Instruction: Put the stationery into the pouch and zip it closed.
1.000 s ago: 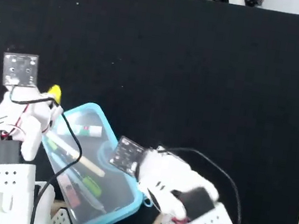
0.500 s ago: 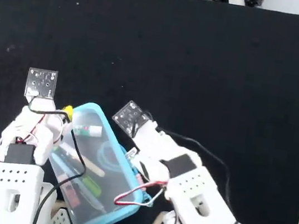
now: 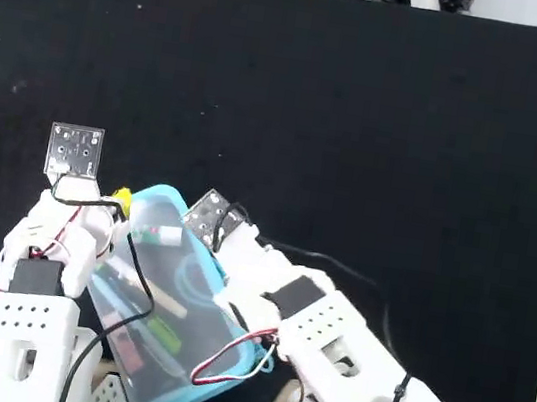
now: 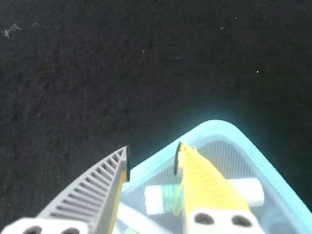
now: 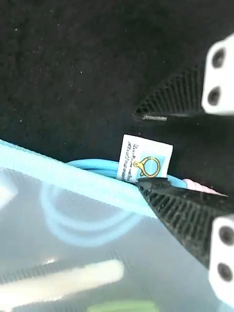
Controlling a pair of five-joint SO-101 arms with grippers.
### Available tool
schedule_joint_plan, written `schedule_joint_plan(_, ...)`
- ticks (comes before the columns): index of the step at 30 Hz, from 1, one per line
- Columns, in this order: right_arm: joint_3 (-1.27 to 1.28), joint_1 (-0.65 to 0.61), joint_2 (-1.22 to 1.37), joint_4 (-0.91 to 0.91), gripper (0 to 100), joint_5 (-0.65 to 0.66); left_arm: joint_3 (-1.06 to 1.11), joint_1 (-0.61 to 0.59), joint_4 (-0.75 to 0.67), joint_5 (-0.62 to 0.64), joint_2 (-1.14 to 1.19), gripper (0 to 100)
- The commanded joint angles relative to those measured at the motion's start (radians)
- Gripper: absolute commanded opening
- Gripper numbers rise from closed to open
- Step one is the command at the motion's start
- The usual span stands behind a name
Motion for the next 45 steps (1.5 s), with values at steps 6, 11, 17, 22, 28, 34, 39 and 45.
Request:
schedule_joint_plan(6, 0.027, -0.018, 0.004, -0.014, 17.9, -0.005, -0.016, 0.007, -0.014, 0.005, -0.009, 17)
schedule_joint_plan(11, 0.027, -0.025, 0.004, -0.012, 5.0, 0.025, -0.015, 0.007, -0.014, 0.005, -0.009, 17)
schedule_joint_plan(17, 0.008, 0.094, -0.005, -0.009, 1.1, 0.095, -0.012, 0.004, -0.014, 0.005, -0.009, 17)
schedule_joint_plan(22, -0.091, 0.365, -0.004, -0.009, 1.1, 0.095, -0.013, 0.004, -0.014, 0.005, -0.009, 17)
schedule_joint_plan(28, -0.113, 0.528, 0.001, 0.005, 1.1, 0.095, -0.019, 0.002, -0.014, 0.0, -0.009, 17)
schedule_joint_plan(34, -0.219, 0.566, -0.004, 0.258, 10.6, 0.117, -0.019, 0.002, -0.014, 0.0, -0.009, 17)
schedule_joint_plan(39, -0.4, 0.56, -0.004, 0.479, 30.9, 0.388, -0.016, 0.002, -0.014, 0.0, -0.009, 17)
schedule_joint_plan(45, -0.403, 0.545, -0.005, 0.658, 30.6, 1.08, -0.019, -0.036, -0.014, 0.006, -0.009, 17)
